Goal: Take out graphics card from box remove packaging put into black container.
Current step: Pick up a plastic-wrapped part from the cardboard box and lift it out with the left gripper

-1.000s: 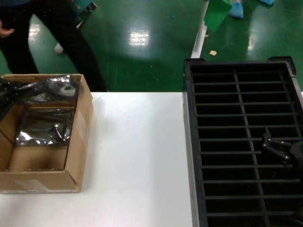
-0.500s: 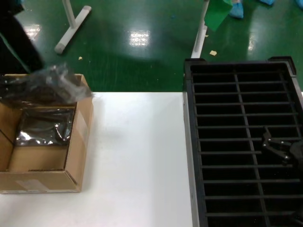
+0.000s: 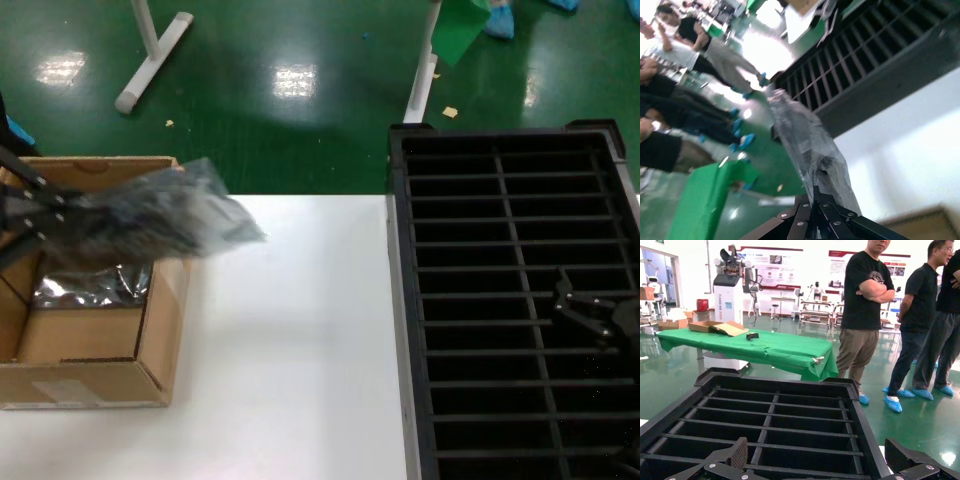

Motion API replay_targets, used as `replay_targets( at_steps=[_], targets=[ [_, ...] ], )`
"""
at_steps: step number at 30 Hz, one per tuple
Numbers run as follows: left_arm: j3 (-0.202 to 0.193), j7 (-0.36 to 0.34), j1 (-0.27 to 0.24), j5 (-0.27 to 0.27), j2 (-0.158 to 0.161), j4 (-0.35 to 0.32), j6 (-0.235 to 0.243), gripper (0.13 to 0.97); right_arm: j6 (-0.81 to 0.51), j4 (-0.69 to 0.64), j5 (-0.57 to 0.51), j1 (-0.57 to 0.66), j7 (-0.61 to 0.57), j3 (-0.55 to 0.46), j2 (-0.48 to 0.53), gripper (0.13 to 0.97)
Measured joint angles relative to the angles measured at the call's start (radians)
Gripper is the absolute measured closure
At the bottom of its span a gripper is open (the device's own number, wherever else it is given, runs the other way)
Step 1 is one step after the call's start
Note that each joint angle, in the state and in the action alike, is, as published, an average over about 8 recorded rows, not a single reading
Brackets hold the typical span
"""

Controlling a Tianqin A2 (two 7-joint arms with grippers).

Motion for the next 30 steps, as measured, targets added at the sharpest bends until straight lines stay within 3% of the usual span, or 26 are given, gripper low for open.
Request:
replay_targets(
  at_steps=[5, 9, 18, 22, 30],
  targets=[
    [0.03, -0.105, -0.004, -0.009, -0.006, -0.067, 0.047, 0.955, 0.0, 0.0, 0.0, 0.0, 0.0, 0.0, 0.0, 0.129],
    [0.065, -0.214, -0.034, -0.001, -0.003, -0.11, 0.085, 0.955, 0.0, 0.0, 0.0, 0.0, 0.0, 0.0, 0.0, 0.129],
    [0.143, -0.426, -0.131, 0.034, 0.048, -0.18, 0.145, 0.955, 0.0, 0.0, 0.0, 0.0, 0.0, 0.0, 0.0, 0.129],
    [0.175, -0.469, -0.153, 0.065, 0.082, -0.21, 0.147, 0.955, -0.004, 0.001, 0.001, -0.001, 0.0, 0.003, 0.0, 0.129],
    [0.215, -0.485, -0.152, 0.122, 0.128, -0.278, 0.125, 0.955, -0.106, 0.05, 0.055, -0.039, 0.026, 0.056, 0.05, 0.13]
  ],
)
